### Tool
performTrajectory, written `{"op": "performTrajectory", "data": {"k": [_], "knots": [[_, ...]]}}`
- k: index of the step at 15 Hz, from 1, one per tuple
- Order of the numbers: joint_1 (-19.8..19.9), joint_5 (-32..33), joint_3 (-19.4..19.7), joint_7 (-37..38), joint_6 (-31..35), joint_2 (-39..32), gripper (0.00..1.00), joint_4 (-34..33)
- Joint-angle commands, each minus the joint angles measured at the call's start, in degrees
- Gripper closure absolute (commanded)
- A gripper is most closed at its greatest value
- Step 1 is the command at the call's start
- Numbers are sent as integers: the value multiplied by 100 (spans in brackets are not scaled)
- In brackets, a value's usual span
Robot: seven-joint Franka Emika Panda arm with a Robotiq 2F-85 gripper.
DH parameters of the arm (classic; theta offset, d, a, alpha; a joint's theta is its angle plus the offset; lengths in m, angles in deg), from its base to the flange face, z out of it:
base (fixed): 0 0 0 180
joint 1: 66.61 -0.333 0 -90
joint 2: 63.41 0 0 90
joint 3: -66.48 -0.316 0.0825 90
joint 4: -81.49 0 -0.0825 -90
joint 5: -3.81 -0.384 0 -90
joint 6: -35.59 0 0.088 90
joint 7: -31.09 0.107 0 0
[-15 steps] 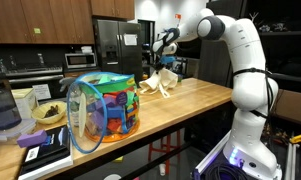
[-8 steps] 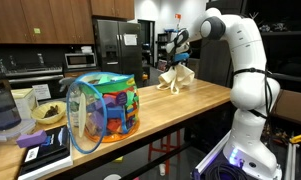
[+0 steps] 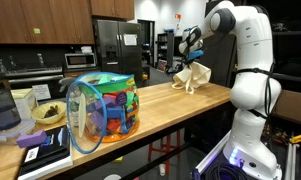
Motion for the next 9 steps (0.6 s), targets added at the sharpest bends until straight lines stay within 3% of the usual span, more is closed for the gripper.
{"op": "performTrajectory", "data": {"k": [1,5,9], "knots": [[-57,436,-52,246,-73,848,99,1253],[-66,691,-206,778,-538,1625,99,2632],[-105,179,-666,985,-883,2363,99,3903]]}}
